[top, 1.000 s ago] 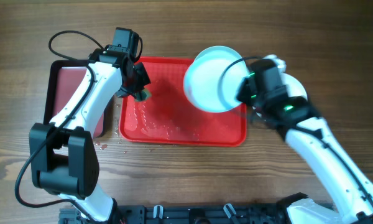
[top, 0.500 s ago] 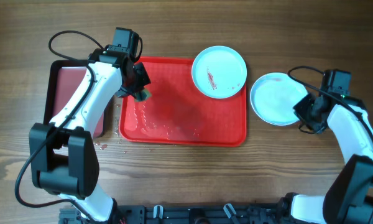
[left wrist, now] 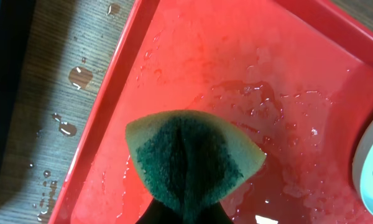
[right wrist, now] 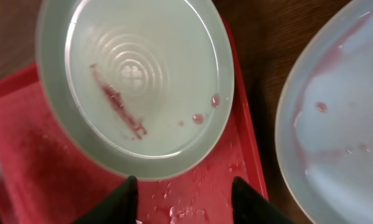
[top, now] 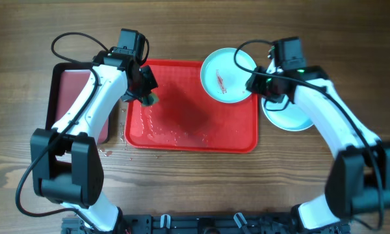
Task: Clean dirty plates on tray and stack at the side
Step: 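Grasp remaining teal plate with right gripper and pull it center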
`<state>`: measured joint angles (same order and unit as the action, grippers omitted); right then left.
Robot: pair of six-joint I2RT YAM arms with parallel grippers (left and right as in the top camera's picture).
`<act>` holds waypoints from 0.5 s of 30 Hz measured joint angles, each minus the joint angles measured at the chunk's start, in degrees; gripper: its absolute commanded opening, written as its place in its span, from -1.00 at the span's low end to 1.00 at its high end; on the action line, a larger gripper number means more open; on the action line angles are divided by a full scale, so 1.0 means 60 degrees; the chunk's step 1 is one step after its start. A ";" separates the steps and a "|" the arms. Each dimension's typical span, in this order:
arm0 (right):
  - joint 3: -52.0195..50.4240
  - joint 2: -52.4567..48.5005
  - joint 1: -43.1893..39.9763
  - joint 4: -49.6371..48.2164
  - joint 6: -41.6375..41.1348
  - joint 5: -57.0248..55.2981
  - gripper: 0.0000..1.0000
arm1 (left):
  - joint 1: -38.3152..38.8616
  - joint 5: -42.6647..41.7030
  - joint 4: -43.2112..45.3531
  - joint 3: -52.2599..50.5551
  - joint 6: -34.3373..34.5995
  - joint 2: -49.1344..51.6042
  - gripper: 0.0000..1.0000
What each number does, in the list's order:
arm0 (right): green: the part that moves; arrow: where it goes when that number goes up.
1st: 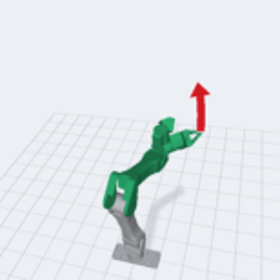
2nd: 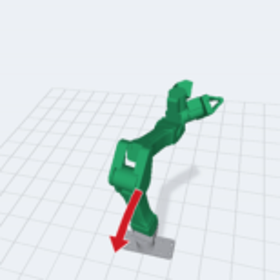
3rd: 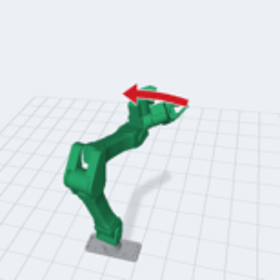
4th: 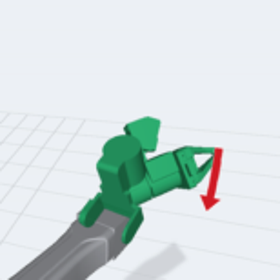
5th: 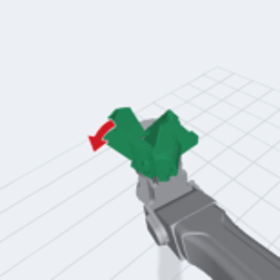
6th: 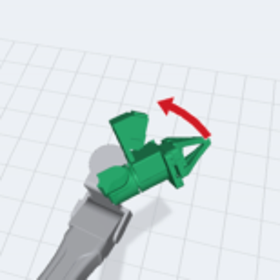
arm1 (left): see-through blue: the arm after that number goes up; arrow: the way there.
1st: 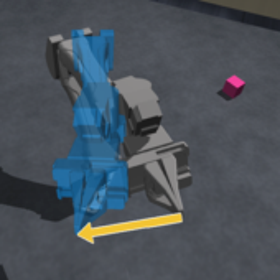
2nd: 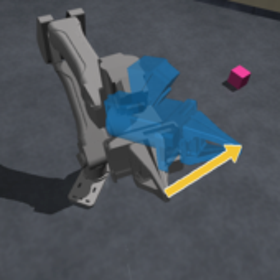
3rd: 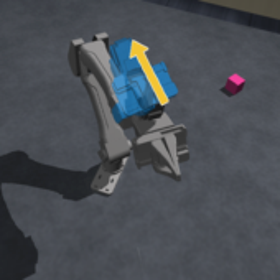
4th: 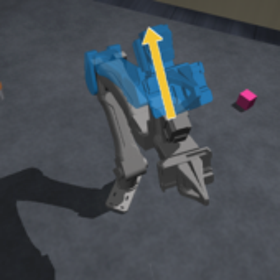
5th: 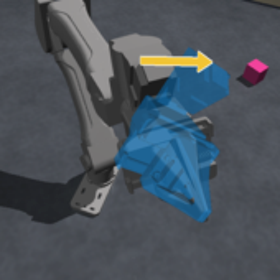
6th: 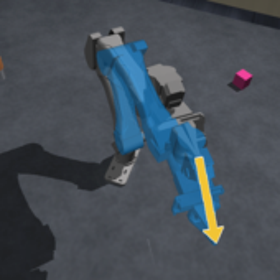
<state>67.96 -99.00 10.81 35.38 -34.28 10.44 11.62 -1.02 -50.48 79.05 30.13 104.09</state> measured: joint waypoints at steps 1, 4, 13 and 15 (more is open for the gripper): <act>0.0000 -0.0426 0.0117 -0.0219 -0.0149 -0.0040 -0.40 | 0.0000 0.0000 -0.0007 0.0000 0.0000 0.0000 -0.92; 0.0000 -0.1209 0.0368 -0.0273 -0.0364 -0.0106 -0.53 | 0.0000 0.0000 -0.0007 0.0000 0.0000 0.0000 -0.92; 0.0000 -0.1661 0.1359 0.0444 -0.0200 -0.0178 -0.88 | 0.0000 0.0000 -0.0007 0.0000 0.0000 0.0000 -0.92; 0.0000 -0.1661 0.1800 0.0743 -0.0007 -0.0160 -0.57 | 0.0000 0.0000 -0.0007 0.0000 0.0000 0.0000 -0.92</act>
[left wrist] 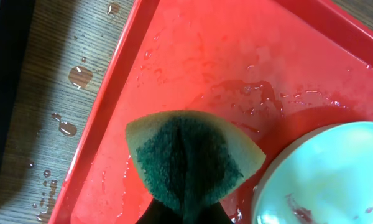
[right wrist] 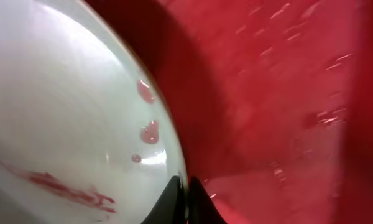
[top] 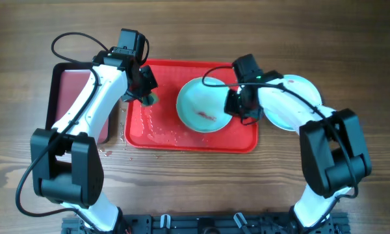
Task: Clean dirty plates on tray and stack at the side
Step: 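Grasp remaining teal plate with right gripper and pull it center, then scrub the remaining teal plate with the left sponge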
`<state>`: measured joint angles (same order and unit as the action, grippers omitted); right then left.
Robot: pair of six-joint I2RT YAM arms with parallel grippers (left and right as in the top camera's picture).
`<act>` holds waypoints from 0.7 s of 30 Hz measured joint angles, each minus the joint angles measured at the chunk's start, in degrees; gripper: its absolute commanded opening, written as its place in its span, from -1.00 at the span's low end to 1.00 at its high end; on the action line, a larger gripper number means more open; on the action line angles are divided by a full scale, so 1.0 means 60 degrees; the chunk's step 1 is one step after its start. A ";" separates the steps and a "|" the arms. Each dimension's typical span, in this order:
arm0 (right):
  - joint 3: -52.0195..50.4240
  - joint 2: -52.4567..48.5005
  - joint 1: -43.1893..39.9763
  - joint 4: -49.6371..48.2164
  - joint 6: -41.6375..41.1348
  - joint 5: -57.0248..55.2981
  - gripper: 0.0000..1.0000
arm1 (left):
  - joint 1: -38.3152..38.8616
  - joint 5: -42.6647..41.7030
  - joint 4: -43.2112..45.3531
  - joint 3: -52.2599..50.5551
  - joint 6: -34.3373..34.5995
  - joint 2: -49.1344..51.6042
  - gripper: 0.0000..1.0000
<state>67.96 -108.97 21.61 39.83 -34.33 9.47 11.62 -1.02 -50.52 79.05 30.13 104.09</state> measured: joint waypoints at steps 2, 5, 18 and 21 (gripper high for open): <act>0.0004 0.0000 0.0200 0.0022 0.0463 0.0062 -0.15 | 0.0000 0.0000 0.0000 0.0000 0.0000 0.0000 -0.92; 0.0295 0.0000 -0.0036 -0.0623 0.1752 -0.0109 0.36 | 0.0000 0.0000 0.0000 0.0000 0.0000 0.0000 -0.92; 0.0503 -0.1075 -0.0288 -0.3595 0.6167 0.0044 -0.42 | 0.0000 0.0000 0.0000 0.0000 0.0000 0.0000 -0.92; 0.0535 -0.1075 -0.0288 -0.3198 0.6324 0.0168 -0.91 | 0.0000 0.0000 0.0000 0.0000 0.0000 0.0000 -0.92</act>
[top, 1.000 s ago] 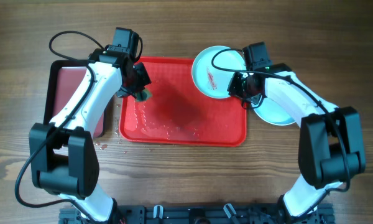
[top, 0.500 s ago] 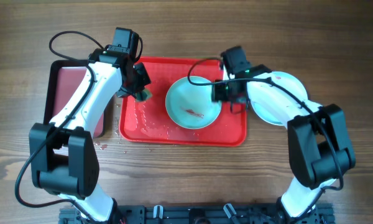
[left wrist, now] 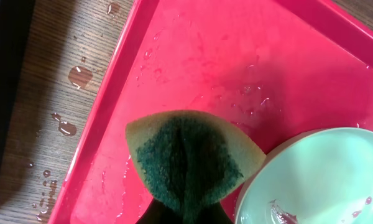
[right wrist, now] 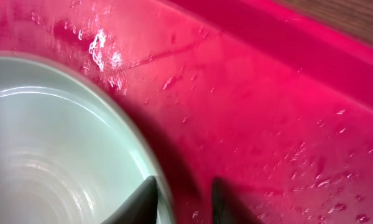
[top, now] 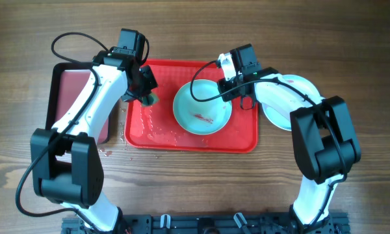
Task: Clean dirty plates on tray and stack at the side
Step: 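Scrub the remaining teal plate with the left sponge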
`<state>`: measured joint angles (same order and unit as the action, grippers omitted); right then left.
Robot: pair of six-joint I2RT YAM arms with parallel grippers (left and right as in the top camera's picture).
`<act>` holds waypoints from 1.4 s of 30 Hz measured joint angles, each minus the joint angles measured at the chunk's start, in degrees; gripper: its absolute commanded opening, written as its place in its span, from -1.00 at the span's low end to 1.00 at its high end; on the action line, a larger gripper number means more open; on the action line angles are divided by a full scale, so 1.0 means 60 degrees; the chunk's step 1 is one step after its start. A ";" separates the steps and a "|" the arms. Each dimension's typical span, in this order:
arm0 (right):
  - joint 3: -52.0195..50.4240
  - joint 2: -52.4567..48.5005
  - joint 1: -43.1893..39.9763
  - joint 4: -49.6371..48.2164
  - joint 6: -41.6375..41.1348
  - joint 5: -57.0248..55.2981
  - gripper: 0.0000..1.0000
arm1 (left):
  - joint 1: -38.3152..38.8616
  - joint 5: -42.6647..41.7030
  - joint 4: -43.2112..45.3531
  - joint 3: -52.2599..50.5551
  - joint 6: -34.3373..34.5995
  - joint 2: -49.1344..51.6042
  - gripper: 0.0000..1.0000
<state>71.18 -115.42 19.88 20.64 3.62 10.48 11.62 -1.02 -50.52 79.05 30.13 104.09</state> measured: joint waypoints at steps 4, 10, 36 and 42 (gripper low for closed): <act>0.0288 0.0058 0.0000 0.1384 -0.0914 0.0186 -0.91 | 0.0000 0.0000 0.0000 0.0000 0.0004 0.0000 -0.91; 0.0186 0.0160 0.0317 0.2572 -0.6175 0.1071 -0.81 | 0.0000 0.0000 0.0000 0.0000 0.0004 0.0000 -0.92; 0.0164 -0.0164 0.1184 0.0499 -0.7355 0.0874 -0.92 | 0.0474 0.0007 0.0805 -0.0087 -0.0350 0.0007 -0.92; 0.0142 -0.0168 0.1264 0.0674 -0.7053 0.1366 -0.91 | 0.1027 0.0233 0.1814 -0.0408 -0.2226 0.1024 -0.92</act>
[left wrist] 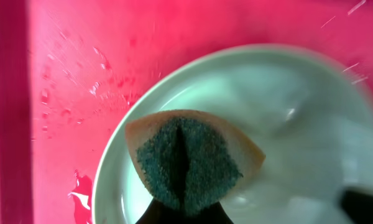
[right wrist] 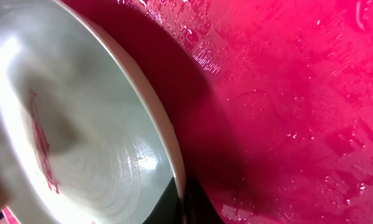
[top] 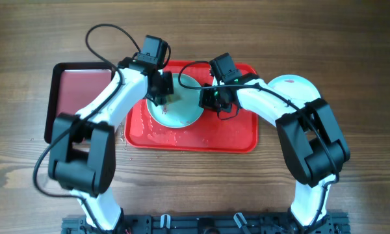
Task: Clean dirty plates on tray and stack at the side
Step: 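Scrub the remaining teal plate with the left sponge, then tilt teal plate up with right gripper and scrub it with left sponge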
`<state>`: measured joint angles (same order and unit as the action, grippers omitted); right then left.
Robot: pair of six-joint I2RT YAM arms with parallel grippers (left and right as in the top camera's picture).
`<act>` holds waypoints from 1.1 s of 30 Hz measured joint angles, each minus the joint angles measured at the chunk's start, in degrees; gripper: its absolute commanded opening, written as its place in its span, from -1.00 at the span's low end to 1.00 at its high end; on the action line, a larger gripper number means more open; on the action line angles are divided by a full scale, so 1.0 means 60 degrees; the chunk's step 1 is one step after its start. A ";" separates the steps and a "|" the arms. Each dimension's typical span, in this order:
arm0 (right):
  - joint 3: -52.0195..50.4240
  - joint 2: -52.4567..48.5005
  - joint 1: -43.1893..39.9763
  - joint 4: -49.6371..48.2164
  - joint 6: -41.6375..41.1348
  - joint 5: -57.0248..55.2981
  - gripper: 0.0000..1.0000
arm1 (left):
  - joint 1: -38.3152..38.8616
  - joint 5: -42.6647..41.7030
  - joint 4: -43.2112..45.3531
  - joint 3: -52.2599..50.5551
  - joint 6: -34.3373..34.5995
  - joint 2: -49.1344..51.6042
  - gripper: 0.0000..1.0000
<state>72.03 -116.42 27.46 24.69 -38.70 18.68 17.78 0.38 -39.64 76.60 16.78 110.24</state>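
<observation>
A pale green plate (top: 179, 109) with a red smear (right wrist: 40, 146) lies on the left half of the wet red tray (top: 234, 133). My left gripper (top: 161, 93) is shut on a yellow-and-green sponge (left wrist: 191, 155), which is pressed onto the plate's inside (left wrist: 298, 137). My right gripper (right wrist: 181, 202) is shut on the plate's right rim (right wrist: 165, 134), which casts a dark shadow on the tray beneath it. A second pale plate (top: 292, 84) rests on the table right of the tray, partly hidden by my right arm.
A dark tray with a dull red inside (top: 78, 97) sits left of the red tray. Water drops lie on the red tray's floor (right wrist: 311, 124). Cables loop over the table behind both arms.
The plate now lies further left on the tray. My right gripper, open at its rim before, is shut on it. My left gripper has moved right and the sponge is on the plate.
The dirty plate sat at the tray's far right corner with my right gripper open by it. Then the gripper was shut on its rim and the plate was mid-tray. Then the jaws stood open. The sponge stayed by the tray's left edge, and now touches the plate.
</observation>
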 measured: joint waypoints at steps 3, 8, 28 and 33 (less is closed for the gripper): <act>-0.0007 0.0000 0.0007 0.0015 0.0102 0.0066 -0.91 | 0.0000 0.0025 -0.0266 -0.0080 -0.0765 0.0681 -0.92; -0.0007 0.0000 0.0025 0.0025 0.0178 0.0080 -0.91 | 0.0015 -0.0885 -0.0969 -0.0098 -0.2142 0.0692 -0.92; -0.0051 0.0000 0.0095 -0.0011 0.0288 0.0219 -0.91 | -0.0310 -0.2011 -0.1931 -0.0011 0.1461 0.0889 -0.92; -0.0051 0.0000 0.0095 -0.0007 0.0321 0.0222 -0.91 | 0.0747 -0.4302 -0.1483 -0.0215 -0.0863 0.1086 -0.92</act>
<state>71.72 -116.42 28.03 24.64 -36.77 20.01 22.26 -25.43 -48.53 75.31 11.60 116.75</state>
